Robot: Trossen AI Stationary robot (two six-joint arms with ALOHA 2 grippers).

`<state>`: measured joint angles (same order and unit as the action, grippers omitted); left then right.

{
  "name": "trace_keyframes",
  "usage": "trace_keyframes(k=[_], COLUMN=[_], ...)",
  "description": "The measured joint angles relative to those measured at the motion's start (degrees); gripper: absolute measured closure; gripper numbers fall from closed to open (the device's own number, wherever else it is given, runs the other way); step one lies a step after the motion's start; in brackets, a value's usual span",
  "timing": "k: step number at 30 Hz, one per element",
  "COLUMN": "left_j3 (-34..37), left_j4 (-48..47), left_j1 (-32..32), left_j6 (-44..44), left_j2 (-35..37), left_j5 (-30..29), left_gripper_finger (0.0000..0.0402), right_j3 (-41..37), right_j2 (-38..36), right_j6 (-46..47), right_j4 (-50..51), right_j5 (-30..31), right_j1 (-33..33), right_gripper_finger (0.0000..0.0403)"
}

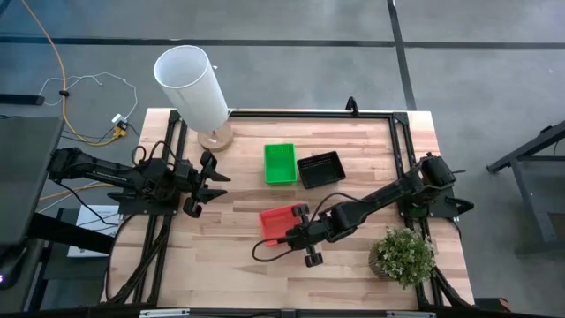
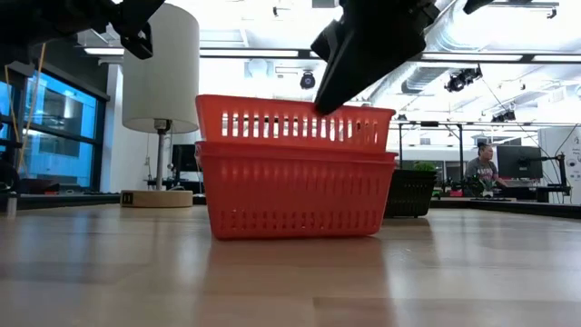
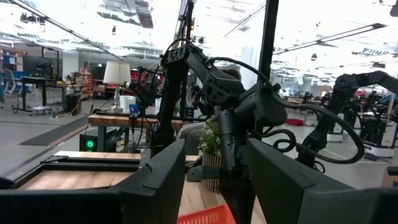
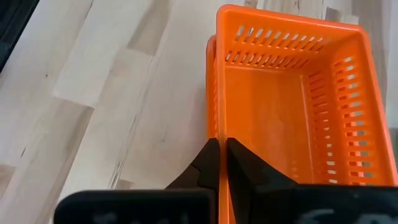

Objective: Stack baskets by color
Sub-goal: Stack the right orange bin on top of the left orange bin, then return to Home Position

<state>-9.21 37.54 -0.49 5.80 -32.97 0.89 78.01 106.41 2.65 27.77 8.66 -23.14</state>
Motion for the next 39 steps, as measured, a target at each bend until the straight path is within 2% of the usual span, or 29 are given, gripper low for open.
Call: trace_keyframes(k=[10, 14, 20, 23, 27, 31, 34, 39], left_j3=[0.0, 0.0, 0.0, 0.0, 0.0, 0.0, 0.0, 0.0], left_j4=[0.01, 0.0, 0.02, 0.02, 0.01, 0.02, 0.02, -0.06], left_j1=[0.01, 0.0, 0.0, 0.01, 0.0, 0.02, 0.02, 0.02], left_j6=[0.0, 0.0, 0.0, 0.0, 0.0, -0.86, -0.94, -1.04], left_j2=[-0.01, -0.02, -0.02, -0.01, 0.0, -0.01, 0.0, -0.02], left_j5=[0.0, 0.0, 0.0, 0.0, 0.0, 0.0, 0.0, 0.0], left_gripper_finger=[0.0244, 0.0244, 0.0244, 0.0244, 0.0244, 0.0244, 0.0244, 0.0244], right_j3=[-0.08, -0.08, -0.08, -0.08, -0.08, -0.55, -6.83, -26.26], right_j2=[0.55, 0.55, 0.0, -2.05, -6.53, -11.77, -17.83, -30.44], right_j6=[1.39, 1.39, 2.52, -0.14, -1.02, 2.42, 2.95, 5.38], right_j4=[0.31, 0.31, 0.32, 0.6, 7.2, 14.16, 8.99, -11.09], right_j5=[-0.34, -0.34, -0.54, -0.5, 1.5, 5.49, 7.48, 8.19], right_j1=[0.33, 0.38, 1.03, 1.14, 1.22, 1.4, 1.01, 1.18], right_gripper_finger=[0.0394, 0.0365, 0.0291, 0.0259, 0.0247, 0.025, 0.0256, 0.0266])
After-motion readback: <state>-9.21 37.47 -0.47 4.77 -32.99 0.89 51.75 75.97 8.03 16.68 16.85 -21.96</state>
